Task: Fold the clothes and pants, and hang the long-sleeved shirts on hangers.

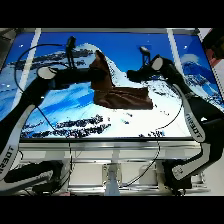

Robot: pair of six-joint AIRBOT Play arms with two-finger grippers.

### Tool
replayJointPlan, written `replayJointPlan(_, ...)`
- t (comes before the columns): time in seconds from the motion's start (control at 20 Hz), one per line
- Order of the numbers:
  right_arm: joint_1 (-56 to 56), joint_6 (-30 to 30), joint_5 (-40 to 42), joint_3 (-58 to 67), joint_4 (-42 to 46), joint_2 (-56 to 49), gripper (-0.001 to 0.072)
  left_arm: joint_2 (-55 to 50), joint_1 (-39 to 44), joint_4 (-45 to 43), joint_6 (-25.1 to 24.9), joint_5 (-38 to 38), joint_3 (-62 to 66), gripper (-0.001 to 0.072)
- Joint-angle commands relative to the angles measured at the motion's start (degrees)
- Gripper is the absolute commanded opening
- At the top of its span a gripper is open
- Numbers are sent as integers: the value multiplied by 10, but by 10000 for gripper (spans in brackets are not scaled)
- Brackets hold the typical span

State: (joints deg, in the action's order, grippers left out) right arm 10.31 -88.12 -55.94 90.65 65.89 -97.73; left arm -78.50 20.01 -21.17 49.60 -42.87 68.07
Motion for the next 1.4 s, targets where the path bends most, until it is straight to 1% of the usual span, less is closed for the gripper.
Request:
replayJointPlan(0.0, -67, 4, -13, 0, 5, 45, 10, -46, 73, -2, -2, 73, 0, 16)
replayJointPlan(0.25, -107, 5, -13, 0, 5, 96, 11, -96, 176, 28, -2, 228, 1, 16)
replayJointPlan(0.45, -110, 5, -19, 0, 5, 103, 11, -127, 224, 28, -1, 346, 1, 16)
replayJointPlan(0.55, -110, 5, -22, 0, 5, 103, 11, -143, 234, 28, -1, 354, 1, 17)
replayJointPlan(0.7, -110, 5, -22, 0, 5, 103, 11, -154, 240, 29, 31, 354, 3, 17)
replayJointPlan(0.75, -110, 5, -24, 0, 5, 103, 12, -154, 240, 28, 31, 354, 4, 27)
replayJointPlan(0.8, -110, 5, -26, 0, 6, 103, 11, -154, 240, 28, 31, 354, 4, 60)
replayJointPlan(0.85, -110, 5, -28, 0, 6, 103, 11, -154, 240, 28, 31, 353, 4, 243)
replayJointPlan(0.9, -110, 6, -30, 0, 6, 103, 11, -154, 242, 29, 31, 353, 4, 462)
replayJointPlan(0.95, -110, 6, -30, 0, 7, 103, 11, -154, 242, 29, 31, 351, 4, 596)
replayJointPlan(1.15, -110, 9, -31, 0, 28, 103, 12, -151, 244, 28, 31, 347, 4, 602)
replayJointPlan(1.2, -110, 26, -32, 0, 47, 103, 11, -151, 244, 28, 31, 347, 4, 602)
replayJointPlan(1.3, -110, 78, -43, 0, 103, 102, 11, -151, 242, 28, 31, 347, 4, 602)
replayJointPlan(1.35, -111, 89, -50, -3, 139, 101, 11, -151, 242, 28, 31, 347, 4, 602)
